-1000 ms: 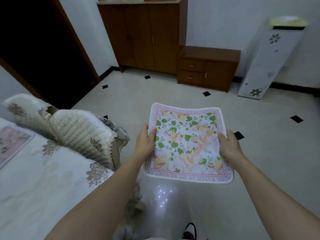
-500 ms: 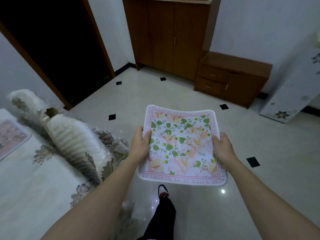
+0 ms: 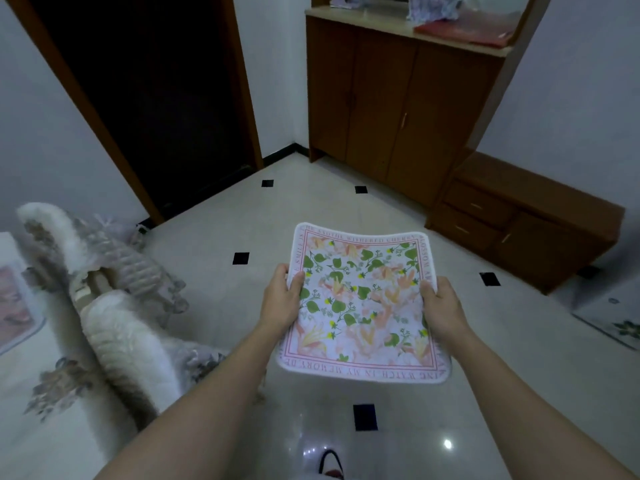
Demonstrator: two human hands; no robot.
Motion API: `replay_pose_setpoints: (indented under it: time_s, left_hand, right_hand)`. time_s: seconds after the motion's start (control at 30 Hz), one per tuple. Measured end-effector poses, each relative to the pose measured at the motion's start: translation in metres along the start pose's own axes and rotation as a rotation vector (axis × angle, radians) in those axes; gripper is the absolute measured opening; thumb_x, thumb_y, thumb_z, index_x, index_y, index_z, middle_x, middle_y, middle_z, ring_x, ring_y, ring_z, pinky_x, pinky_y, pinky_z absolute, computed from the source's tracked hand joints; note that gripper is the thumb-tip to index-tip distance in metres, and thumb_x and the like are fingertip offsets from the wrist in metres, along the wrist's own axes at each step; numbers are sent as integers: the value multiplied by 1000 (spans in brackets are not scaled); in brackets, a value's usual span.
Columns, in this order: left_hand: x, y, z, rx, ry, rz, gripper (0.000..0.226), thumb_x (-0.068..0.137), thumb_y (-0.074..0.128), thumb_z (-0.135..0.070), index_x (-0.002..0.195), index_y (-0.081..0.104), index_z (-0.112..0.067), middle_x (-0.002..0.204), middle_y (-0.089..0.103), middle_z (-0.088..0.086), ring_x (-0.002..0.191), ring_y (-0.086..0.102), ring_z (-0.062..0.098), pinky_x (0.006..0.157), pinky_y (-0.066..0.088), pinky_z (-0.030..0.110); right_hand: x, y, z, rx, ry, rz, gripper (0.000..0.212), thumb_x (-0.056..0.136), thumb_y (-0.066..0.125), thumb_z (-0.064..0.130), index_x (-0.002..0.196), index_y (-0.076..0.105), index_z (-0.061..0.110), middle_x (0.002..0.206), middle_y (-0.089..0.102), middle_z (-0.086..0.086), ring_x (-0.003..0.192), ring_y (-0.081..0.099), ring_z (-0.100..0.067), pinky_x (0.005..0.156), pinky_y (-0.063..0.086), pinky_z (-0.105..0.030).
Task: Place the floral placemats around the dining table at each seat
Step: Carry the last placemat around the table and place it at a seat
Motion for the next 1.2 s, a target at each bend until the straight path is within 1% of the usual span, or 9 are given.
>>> replay_pose_setpoints:
  time_s: [0.13, 0.2, 0.33, 0.53, 0.67, 0.8, 0.97, 1.1, 1.2]
  left_hand:
    - [41, -27, 4, -32, -45, -61, 15, 101, 49, -39, 103, 53, -25, 97, 71, 0, 82, 73, 19, 74, 60, 51]
    - [58, -43, 6, -43, -59, -116, 14, 102, 49, -37, 103, 52, -24, 97, 70, -1, 82, 73, 19, 74, 60, 49]
    - [90, -76, 12, -23, -94, -235, 14, 103, 48, -36, 105, 52, -23, 99, 71, 0, 81, 71, 15, 71, 59, 39]
    - [146, -123, 27, -67, -167, -376, 13, 101, 49, -41, 97, 53, -29, 95, 72, 0, 80, 73, 20, 73, 60, 51]
    - [181, -161, 21, -78, -200, -531, 15, 103, 49, -33, 105, 53, -19, 101, 71, 4, 84, 71, 17, 76, 60, 46]
    - [201, -201, 24, -125, -301, -696, 14, 103, 49, -33, 107, 53, -20, 101, 70, -1, 86, 72, 15, 78, 60, 45]
    - [183, -251, 27, -99, -381, -943, 16, 102, 49, -34, 111, 53, -22, 100, 69, -5, 84, 69, 9, 71, 58, 33]
    - [131, -281, 40, -120, -458, -1144, 17, 101, 49, -43, 109, 51, -28, 104, 68, -4, 90, 70, 17, 80, 58, 47]
    - [79, -294, 44, -181, -502, -1302, 17, 102, 48, -41, 109, 50, -25, 100, 70, -1, 82, 72, 17, 73, 61, 47]
  right_hand:
    - [46, 40, 35, -39, -12, 72, 23, 105, 36, 39, 110, 48, 19, 100, 65, -7, 89, 67, -27, 78, 57, -47]
    - [70, 64, 53, -51, -20, 117, 23, 104, 36, 40, 110, 47, 20, 101, 65, -7, 89, 68, -29, 81, 58, -51]
    - [112, 114, 91, -82, -68, 199, 22, 105, 37, 37, 109, 47, 18, 100, 64, -8, 87, 67, -27, 77, 57, -45]
    - [180, 192, 152, -91, -148, 370, 25, 106, 37, 32, 110, 49, 10, 99, 63, -10, 83, 64, -23, 64, 51, -34]
    - [229, 258, 205, -103, -225, 489, 23, 104, 40, 33, 106, 50, 12, 100, 65, -13, 88, 66, -31, 78, 56, -46]
    - [259, 327, 267, -139, -306, 655, 21, 104, 40, 33, 106, 51, 14, 100, 66, -12, 87, 67, -30, 78, 57, -46]
    - [246, 417, 330, -197, -410, 870, 23, 103, 41, 35, 104, 52, 15, 97, 67, -14, 84, 69, -33, 76, 59, -52]
    - [194, 476, 369, -240, -514, 1054, 23, 104, 40, 35, 106, 52, 15, 98, 66, -9, 84, 67, -28, 76, 58, -45]
    - [141, 511, 385, -285, -593, 1203, 24, 104, 40, 37, 107, 52, 17, 99, 66, -8, 87, 68, -29, 79, 59, -50]
Point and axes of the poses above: each hand's wrist, its own x-axis towards the middle knuckle, its own y-axis out of the palm, z = x × y, the point moved 6 cm from there along x, towards the middle knuckle
